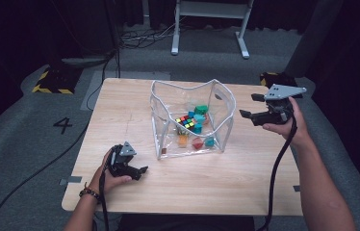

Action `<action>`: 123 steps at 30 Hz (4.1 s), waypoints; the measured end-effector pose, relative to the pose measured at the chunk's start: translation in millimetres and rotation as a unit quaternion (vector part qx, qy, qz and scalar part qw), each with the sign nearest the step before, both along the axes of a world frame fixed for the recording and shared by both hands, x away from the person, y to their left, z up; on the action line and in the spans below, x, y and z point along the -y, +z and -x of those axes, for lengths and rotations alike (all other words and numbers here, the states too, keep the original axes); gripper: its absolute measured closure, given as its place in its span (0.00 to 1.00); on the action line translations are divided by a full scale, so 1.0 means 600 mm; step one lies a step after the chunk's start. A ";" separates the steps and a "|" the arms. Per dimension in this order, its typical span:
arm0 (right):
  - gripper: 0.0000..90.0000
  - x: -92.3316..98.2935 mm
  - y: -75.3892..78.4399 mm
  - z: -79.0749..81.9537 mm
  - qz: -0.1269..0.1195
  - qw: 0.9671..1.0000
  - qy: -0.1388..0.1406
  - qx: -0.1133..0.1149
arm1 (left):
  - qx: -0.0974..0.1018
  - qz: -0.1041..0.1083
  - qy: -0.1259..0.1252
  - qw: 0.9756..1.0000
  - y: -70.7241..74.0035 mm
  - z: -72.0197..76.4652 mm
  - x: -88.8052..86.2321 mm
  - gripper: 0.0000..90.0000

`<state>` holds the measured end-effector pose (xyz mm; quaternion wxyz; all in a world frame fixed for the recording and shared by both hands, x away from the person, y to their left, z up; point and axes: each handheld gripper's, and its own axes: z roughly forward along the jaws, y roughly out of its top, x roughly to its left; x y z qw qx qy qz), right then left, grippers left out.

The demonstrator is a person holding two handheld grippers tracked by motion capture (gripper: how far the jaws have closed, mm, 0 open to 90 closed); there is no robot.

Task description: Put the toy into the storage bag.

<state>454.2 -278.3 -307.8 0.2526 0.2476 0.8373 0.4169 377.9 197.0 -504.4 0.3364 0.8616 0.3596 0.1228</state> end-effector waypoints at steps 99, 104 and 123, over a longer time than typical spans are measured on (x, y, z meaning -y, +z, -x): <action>0.22 0.086 -0.281 0.105 0.076 0.991 -0.046 -0.104 | -0.001 0.000 0.001 1.000 0.000 0.000 0.000 0.09; 0.22 0.103 -0.298 0.114 0.068 0.989 -0.058 -0.113 | -0.001 0.000 0.001 1.000 0.000 0.000 0.000 0.09; 0.15 0.158 -0.328 0.135 -0.010 0.985 -0.107 -0.133 | -0.001 -0.001 0.001 1.000 0.000 0.000 0.000 0.09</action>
